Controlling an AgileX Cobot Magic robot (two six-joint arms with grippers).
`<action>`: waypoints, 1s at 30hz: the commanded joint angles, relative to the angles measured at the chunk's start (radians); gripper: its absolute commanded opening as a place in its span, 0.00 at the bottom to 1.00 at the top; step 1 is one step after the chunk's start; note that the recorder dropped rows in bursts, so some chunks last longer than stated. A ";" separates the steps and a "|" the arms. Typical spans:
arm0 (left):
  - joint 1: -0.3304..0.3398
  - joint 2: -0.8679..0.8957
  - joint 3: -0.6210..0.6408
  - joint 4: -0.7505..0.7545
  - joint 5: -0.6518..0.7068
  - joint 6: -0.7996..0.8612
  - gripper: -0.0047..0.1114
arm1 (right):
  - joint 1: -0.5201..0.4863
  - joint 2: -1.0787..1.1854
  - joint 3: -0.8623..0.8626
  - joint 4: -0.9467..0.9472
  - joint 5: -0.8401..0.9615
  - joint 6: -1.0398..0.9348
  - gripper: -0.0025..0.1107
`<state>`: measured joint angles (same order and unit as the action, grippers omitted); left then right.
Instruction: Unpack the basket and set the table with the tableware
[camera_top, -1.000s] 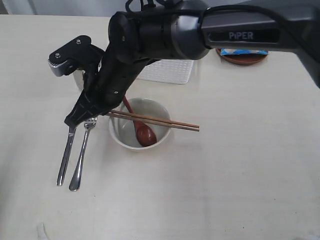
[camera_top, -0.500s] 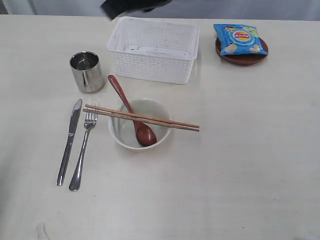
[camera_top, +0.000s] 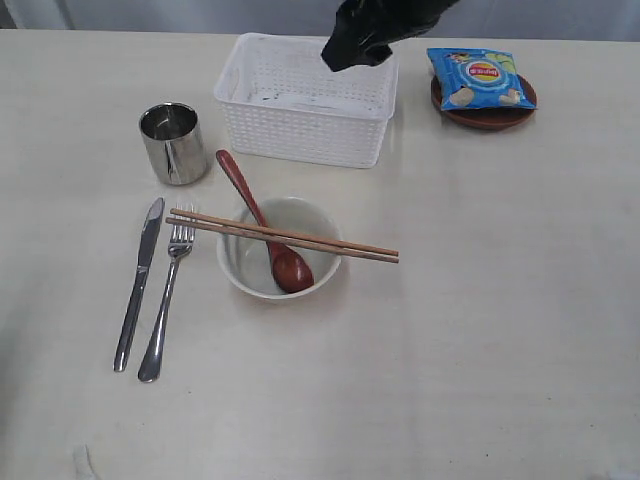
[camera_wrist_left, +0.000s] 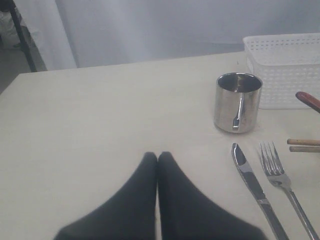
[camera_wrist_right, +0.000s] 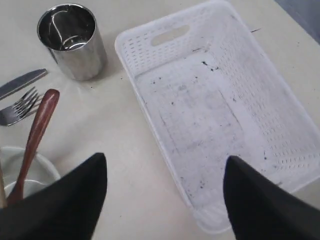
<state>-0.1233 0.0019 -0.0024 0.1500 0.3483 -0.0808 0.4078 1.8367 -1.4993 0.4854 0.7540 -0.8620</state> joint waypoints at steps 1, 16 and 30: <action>-0.005 -0.002 0.002 -0.002 -0.001 -0.002 0.04 | 0.024 0.089 0.001 0.021 -0.068 -0.136 0.48; -0.005 -0.002 0.002 0.003 -0.001 -0.002 0.04 | 0.026 0.245 -0.024 -0.001 -0.220 -0.227 0.02; -0.005 -0.002 0.002 0.003 -0.001 -0.002 0.04 | -0.414 0.150 -0.167 -0.485 -0.110 0.678 0.02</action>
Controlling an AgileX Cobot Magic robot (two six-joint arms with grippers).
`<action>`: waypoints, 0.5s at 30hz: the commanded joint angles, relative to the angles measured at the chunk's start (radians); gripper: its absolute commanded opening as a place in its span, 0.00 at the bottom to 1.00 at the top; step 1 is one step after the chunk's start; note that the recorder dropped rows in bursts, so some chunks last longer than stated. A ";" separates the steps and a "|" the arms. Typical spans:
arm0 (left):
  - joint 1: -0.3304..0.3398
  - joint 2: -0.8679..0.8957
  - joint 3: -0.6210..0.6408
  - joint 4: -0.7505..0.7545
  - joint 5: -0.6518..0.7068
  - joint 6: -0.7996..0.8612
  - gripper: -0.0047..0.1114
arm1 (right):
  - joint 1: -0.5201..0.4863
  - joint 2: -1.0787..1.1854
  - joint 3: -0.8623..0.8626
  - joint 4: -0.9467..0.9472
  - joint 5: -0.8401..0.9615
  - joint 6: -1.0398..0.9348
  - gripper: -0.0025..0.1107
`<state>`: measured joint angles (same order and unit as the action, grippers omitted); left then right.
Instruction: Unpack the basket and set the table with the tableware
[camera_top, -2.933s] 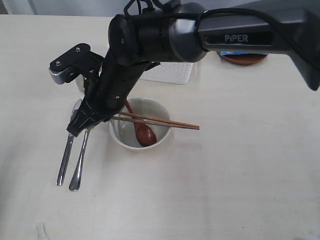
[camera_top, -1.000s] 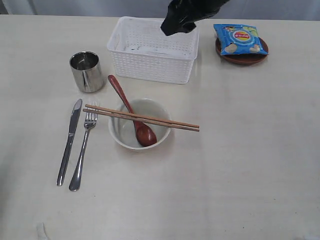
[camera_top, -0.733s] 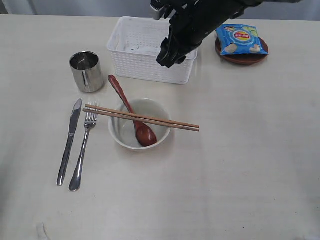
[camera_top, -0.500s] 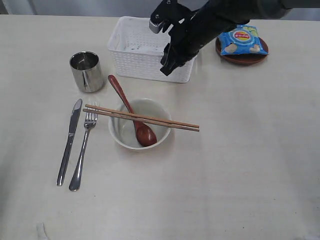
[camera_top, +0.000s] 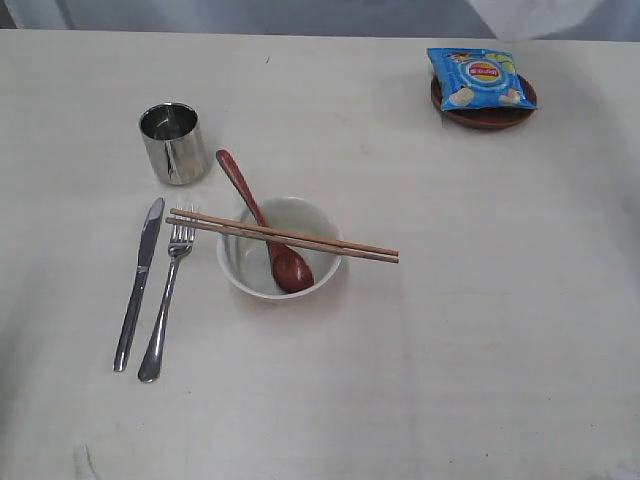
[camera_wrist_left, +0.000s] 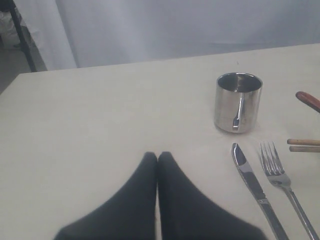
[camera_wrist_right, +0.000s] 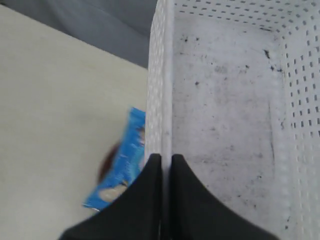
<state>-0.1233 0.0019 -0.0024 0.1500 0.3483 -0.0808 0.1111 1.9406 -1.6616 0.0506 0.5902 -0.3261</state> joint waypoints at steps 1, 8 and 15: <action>-0.005 -0.002 0.002 0.003 -0.001 -0.002 0.04 | -0.144 0.064 -0.005 -0.051 0.058 0.167 0.02; -0.005 -0.002 0.002 0.003 -0.001 -0.002 0.04 | -0.249 0.185 -0.005 -0.051 0.041 0.205 0.02; -0.005 -0.002 0.002 0.003 -0.001 -0.002 0.04 | -0.234 0.282 -0.005 0.102 0.018 0.027 0.02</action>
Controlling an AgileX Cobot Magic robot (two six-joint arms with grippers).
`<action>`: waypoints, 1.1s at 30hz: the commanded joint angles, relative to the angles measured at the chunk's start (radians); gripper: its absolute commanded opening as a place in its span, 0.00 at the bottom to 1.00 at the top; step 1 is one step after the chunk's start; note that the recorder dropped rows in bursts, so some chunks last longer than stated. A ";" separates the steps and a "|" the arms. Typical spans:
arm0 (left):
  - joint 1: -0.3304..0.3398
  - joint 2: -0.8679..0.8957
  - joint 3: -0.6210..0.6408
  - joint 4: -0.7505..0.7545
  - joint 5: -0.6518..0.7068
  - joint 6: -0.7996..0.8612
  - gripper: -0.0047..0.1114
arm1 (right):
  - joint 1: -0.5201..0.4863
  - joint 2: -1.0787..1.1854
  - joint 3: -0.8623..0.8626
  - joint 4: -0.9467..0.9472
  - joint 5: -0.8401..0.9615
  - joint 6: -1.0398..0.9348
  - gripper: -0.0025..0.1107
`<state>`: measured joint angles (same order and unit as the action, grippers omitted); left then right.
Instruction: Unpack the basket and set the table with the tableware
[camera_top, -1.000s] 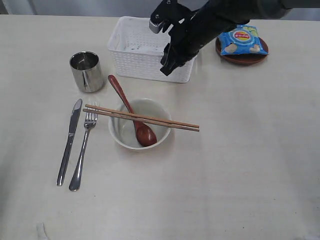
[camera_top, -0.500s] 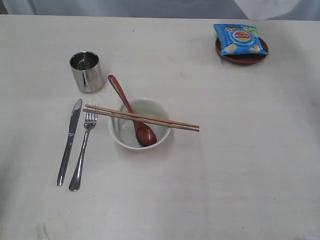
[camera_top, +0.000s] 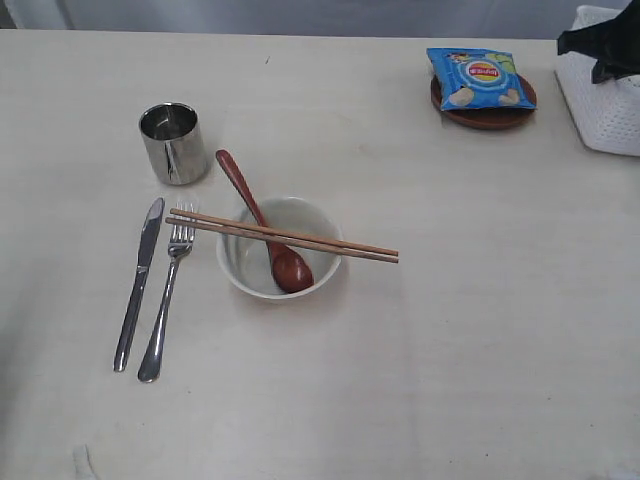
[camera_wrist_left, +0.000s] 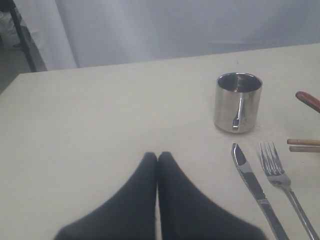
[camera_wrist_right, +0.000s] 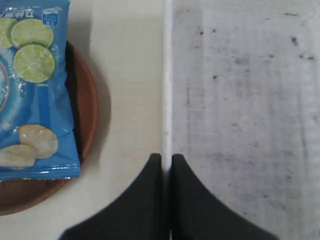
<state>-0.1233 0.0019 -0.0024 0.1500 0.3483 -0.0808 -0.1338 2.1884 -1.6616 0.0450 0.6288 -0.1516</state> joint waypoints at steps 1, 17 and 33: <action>-0.005 -0.002 0.002 0.003 -0.001 -0.002 0.04 | 0.014 0.042 -0.005 0.165 -0.020 -0.218 0.02; -0.005 -0.002 0.002 0.003 -0.001 -0.002 0.04 | 0.133 0.053 -0.005 0.627 0.200 -0.810 0.02; -0.005 -0.002 0.002 0.003 -0.001 -0.002 0.04 | 0.410 0.047 -0.005 0.491 0.180 -0.384 0.02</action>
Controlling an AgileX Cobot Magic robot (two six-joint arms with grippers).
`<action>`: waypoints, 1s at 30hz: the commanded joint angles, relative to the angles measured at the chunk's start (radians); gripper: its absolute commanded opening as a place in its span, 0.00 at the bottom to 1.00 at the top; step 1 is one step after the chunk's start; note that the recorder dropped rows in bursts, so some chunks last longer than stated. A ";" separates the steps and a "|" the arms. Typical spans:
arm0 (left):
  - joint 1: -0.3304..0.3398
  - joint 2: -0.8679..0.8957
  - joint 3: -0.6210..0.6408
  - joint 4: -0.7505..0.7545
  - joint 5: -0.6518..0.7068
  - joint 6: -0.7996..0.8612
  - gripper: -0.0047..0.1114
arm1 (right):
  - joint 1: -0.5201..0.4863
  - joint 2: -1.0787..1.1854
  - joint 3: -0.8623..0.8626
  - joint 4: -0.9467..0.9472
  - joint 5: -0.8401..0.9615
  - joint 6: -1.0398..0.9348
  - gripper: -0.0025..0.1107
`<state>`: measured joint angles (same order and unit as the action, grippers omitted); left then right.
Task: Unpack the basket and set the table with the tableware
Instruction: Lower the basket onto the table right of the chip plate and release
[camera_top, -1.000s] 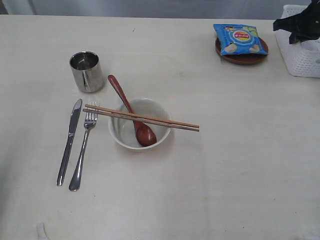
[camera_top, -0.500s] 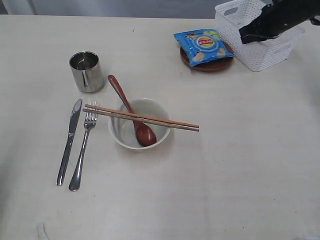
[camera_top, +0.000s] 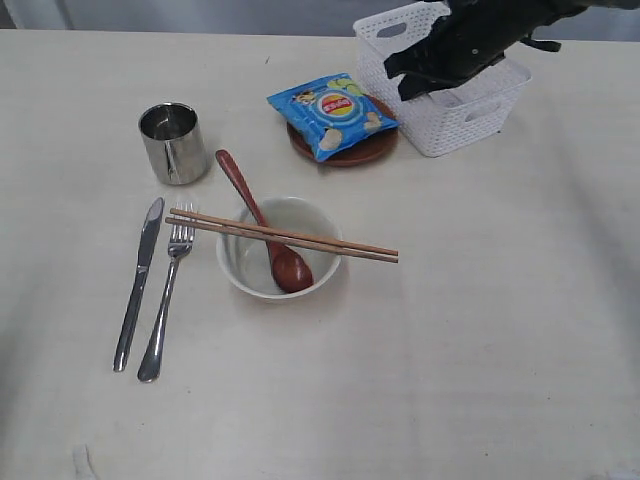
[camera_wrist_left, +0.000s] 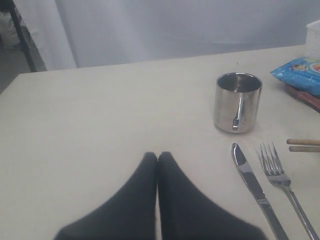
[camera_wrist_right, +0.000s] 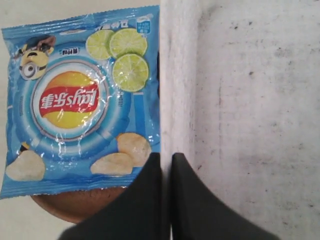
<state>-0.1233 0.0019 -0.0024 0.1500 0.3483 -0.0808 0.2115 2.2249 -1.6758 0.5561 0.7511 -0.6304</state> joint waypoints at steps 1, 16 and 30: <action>-0.005 -0.002 0.002 0.003 -0.001 -0.002 0.04 | 0.076 0.011 0.009 -0.024 0.050 0.109 0.02; -0.005 -0.002 0.002 0.003 -0.001 -0.002 0.04 | 0.120 -0.091 0.009 -0.595 0.106 0.867 0.02; -0.005 -0.002 0.002 0.003 -0.001 -0.002 0.04 | 0.124 -0.309 0.330 -0.438 0.024 0.901 0.02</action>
<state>-0.1233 0.0019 -0.0024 0.1500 0.3483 -0.0808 0.3323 1.9530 -1.4348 0.0683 0.8377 0.2508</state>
